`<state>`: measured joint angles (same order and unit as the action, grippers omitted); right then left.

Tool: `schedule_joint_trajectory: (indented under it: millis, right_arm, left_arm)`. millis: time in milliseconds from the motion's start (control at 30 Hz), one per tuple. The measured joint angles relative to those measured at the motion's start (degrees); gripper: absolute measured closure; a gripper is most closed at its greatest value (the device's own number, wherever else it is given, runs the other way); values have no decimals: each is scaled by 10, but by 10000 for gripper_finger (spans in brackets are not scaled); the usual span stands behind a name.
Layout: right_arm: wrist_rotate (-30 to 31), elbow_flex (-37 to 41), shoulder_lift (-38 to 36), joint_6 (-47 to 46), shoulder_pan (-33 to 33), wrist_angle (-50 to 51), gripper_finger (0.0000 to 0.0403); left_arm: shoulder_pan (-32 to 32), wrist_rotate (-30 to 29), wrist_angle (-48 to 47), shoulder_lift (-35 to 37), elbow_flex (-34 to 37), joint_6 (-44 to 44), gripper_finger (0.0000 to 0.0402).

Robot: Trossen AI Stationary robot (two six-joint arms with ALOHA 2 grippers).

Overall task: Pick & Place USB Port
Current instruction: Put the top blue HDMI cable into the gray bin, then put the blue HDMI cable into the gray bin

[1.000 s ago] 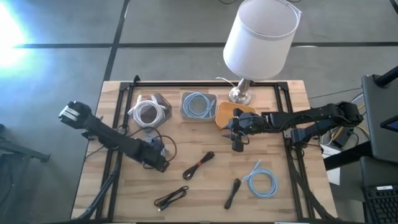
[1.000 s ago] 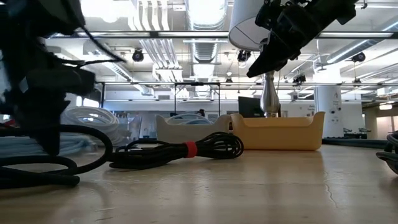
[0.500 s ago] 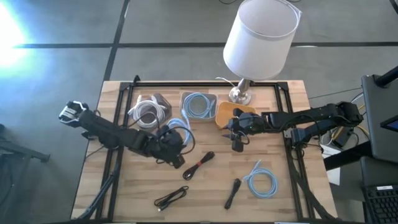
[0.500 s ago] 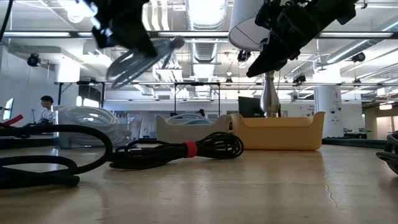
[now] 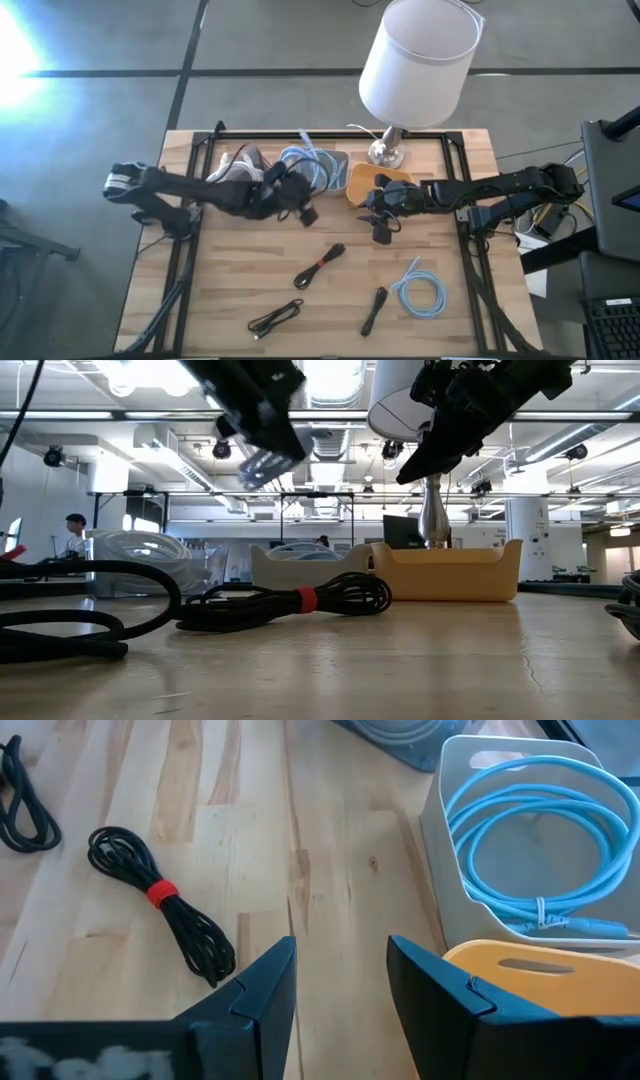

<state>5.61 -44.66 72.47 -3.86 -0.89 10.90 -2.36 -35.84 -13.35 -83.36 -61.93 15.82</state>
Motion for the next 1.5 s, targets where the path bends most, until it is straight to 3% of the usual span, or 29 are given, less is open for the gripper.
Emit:
schedule_joint_trajectory:
  millis: [300,633,1167,1367,1500]
  right_arm:
    - [0,0,0,0,0,-1,248]
    - [4,1,0,13,0,-1,248]
    - [-26,2,0,-38,-16,57,248]
    - [-27,2,0,-105,-58,135,248]
    - [-28,2,0,-199,-88,222,248]
  left_arm:
    - [96,79,139,-124,0,-5,358]
    - [136,79,189,-237,-18,14,344]
    - [136,79,172,-244,-39,10,256]
    - [126,82,131,-222,-65,-13,239]
    - [121,83,81,-188,-78,-22,244]
